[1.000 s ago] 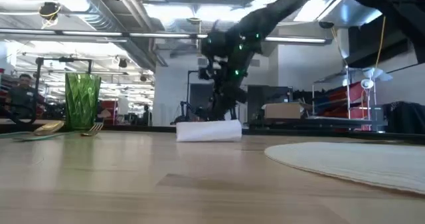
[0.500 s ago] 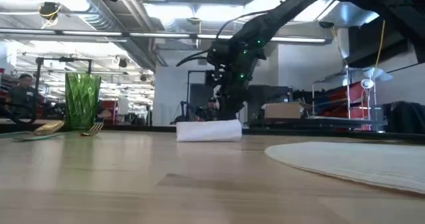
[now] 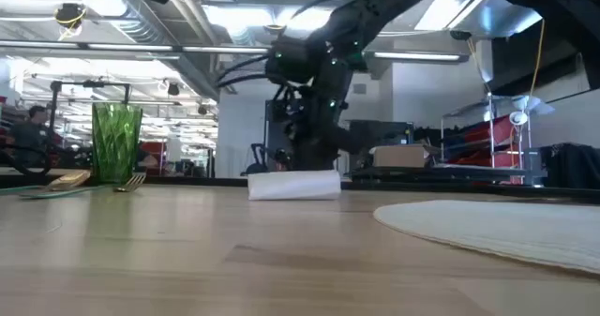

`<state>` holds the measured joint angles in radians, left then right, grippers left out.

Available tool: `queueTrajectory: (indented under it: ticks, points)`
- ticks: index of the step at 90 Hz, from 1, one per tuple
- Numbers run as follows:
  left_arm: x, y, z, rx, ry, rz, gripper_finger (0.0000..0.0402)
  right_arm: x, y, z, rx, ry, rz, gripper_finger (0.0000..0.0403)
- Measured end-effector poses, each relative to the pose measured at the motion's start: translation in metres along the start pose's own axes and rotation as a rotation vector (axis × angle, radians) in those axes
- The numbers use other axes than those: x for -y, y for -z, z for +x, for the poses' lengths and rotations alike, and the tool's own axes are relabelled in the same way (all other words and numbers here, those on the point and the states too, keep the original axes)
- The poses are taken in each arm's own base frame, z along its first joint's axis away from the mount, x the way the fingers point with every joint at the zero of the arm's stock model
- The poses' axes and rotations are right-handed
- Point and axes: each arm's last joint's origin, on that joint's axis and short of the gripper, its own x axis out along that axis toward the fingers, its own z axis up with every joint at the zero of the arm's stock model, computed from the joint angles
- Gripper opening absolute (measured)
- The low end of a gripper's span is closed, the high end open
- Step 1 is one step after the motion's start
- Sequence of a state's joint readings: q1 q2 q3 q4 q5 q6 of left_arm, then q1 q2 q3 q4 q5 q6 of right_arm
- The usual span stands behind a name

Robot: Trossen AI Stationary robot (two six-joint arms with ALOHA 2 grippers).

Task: Set table place
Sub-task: Fold the white table napkin

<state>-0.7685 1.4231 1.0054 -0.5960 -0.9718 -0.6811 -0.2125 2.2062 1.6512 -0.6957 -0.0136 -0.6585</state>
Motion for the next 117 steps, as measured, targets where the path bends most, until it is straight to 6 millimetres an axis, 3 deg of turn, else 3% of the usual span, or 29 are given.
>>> queueTrajectory:
  ticks: [16,27,56,69,85,95,106,117]
  points:
    - [0.000,0.000,0.000,0.001,0.000,-0.004,0.0000,-0.009,-0.007,0.012,0.012,-0.023,0.009,0.0009]
    - [0.000,0.000,0.000,0.001,0.001,-0.006,0.0000,-0.020,-0.013,0.015,0.013,-0.040,0.008,0.0017]
    - [0.000,0.000,0.000,0.000,0.000,0.000,0.0000,-0.083,-0.050,0.014,0.078,-0.156,-0.085,0.0004]
    - [0.000,0.000,0.000,0.000,0.000,0.000,0.0000,-0.098,-0.060,0.013,0.106,-0.159,-0.092,0.0005]
    - [0.000,0.000,0.000,0.000,0.000,-0.001,0.0000,-0.099,-0.062,0.001,0.119,-0.155,-0.082,0.0005]
    - [0.000,0.000,0.000,0.000,0.000,0.000,0.0000,-0.096,-0.065,-0.017,0.159,-0.132,-0.082,0.0005]
    - [0.000,0.000,0.000,0.000,0.000,0.000,0.0000,-0.086,-0.069,-0.036,0.193,-0.064,-0.109,0.0005]
    - [0.000,0.000,0.000,0.000,0.000,0.000,0.0000,-0.067,-0.066,-0.041,0.204,-0.020,-0.114,0.0005]
